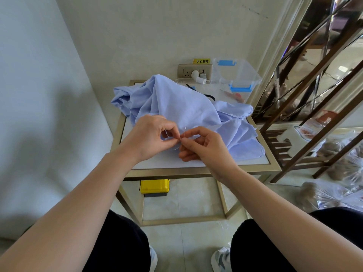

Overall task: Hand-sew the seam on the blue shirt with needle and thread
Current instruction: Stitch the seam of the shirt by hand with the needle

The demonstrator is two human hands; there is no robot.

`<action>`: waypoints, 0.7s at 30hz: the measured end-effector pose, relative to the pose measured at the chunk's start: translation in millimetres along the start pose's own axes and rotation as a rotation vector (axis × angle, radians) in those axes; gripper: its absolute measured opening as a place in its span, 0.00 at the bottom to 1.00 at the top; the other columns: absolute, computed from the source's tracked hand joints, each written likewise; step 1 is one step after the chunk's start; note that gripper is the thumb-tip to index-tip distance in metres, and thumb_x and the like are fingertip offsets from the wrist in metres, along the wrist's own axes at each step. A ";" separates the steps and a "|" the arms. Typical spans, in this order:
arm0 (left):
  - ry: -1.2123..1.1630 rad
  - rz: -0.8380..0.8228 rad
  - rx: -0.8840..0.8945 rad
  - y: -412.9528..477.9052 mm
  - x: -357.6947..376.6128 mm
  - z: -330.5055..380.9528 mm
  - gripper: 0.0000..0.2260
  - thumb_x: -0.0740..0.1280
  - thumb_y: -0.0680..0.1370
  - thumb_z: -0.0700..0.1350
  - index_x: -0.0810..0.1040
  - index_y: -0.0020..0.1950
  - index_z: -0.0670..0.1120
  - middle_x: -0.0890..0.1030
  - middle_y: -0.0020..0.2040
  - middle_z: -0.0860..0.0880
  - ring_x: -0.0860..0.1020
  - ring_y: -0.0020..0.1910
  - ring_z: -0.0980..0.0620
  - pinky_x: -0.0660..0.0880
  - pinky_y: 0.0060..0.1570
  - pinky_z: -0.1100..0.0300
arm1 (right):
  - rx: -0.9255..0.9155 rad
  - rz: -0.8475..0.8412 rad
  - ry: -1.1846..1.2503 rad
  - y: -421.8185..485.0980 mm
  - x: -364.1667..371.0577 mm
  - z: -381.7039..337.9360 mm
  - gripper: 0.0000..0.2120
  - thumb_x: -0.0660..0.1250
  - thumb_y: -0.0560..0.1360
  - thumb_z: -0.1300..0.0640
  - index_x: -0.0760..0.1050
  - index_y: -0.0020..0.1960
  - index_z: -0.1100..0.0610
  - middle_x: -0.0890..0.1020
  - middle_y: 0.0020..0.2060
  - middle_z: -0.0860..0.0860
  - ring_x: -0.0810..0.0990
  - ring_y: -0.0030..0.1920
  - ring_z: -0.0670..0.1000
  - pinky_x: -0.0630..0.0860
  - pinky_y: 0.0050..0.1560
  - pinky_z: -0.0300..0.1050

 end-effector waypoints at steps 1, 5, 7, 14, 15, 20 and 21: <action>-0.001 0.000 0.003 0.0 0.2 0.3 0.04 0.77 0.71 0.41 0.85 0.41 0.48 0.82 0.36 0.52 0.77 0.36 0.60 0.71 0.40 0.74 | 0.016 0.000 0.011 0.2 0.6 0.8 0.01 0.67 0.78 0.64 0.77 0.50 0.61 0.83 0.33 0.55 0.83 0.33 0.54 0.81 0.36 0.45; 0.008 -0.014 0.011 1.0 2.2 -0.6 0.03 0.77 0.71 0.43 0.85 0.42 0.49 0.82 0.37 0.52 0.78 0.36 0.58 0.70 0.39 0.74 | 0.072 0.034 -0.018 0.2 -2.5 0.6 0.04 0.63 0.81 0.60 0.73 0.49 0.59 0.84 0.34 0.55 0.84 0.31 0.56 0.79 0.31 0.44; 0.025 -0.024 0.022 0.6 3.1 -1.2 0.03 0.78 0.70 0.43 0.85 0.42 0.49 0.83 0.37 0.52 0.78 0.36 0.57 0.69 0.39 0.74 | 0.093 0.087 -0.057 0.3 -11.5 -1.9 0.04 0.61 0.82 0.59 0.71 0.49 0.58 0.84 0.34 0.55 0.83 0.29 0.56 0.78 0.28 0.42; 0.020 -0.032 0.019 -0.6 2.8 -5.9 0.03 0.77 0.71 0.44 0.86 0.43 0.48 0.83 0.38 0.51 0.76 0.36 0.63 0.69 0.40 0.78 | -0.016 0.417 -0.058 -1.9 -72.7 -13.4 0.04 0.66 0.79 0.59 0.75 0.46 0.59 0.71 0.23 0.47 0.66 0.22 0.45 0.65 0.24 0.35; 0.022 -0.034 0.021 -0.7 3.2 -5.5 0.03 0.77 0.71 0.43 0.86 0.43 0.48 0.83 0.38 0.51 0.76 0.36 0.63 0.69 0.40 0.78 | -0.036 0.448 -0.015 -2.5 -78.3 -14.6 0.04 0.66 0.78 0.61 0.74 0.45 0.60 0.71 0.24 0.48 0.66 0.23 0.45 0.66 0.25 0.36; 0.021 -0.048 0.025 -1.5 5.5 -5.0 0.04 0.77 0.71 0.42 0.85 0.43 0.48 0.83 0.38 0.52 0.76 0.36 0.63 0.70 0.39 0.77 | -0.133 0.477 0.309 2.4 -90.9 -19.0 0.06 0.63 0.77 0.67 0.72 0.42 0.61 0.84 0.39 0.55 0.84 0.42 0.52 0.80 0.50 0.44; 0.012 -0.048 0.025 -1.6 5.7 -5.1 0.04 0.77 0.71 0.42 0.85 0.43 0.48 0.83 0.38 0.53 0.77 0.36 0.63 0.70 0.40 0.77 | -0.152 0.457 0.390 3.9 -90.6 -21.0 0.08 0.62 0.78 0.68 0.70 0.42 0.60 0.85 0.41 0.57 0.85 0.46 0.54 0.81 0.53 0.47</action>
Point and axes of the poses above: each hand's wrist, its own y-axis towards the middle knuckle, its own x-axis out of the palm, z = x × y, the point moved 10 cm from there along y, towards the middle knuckle
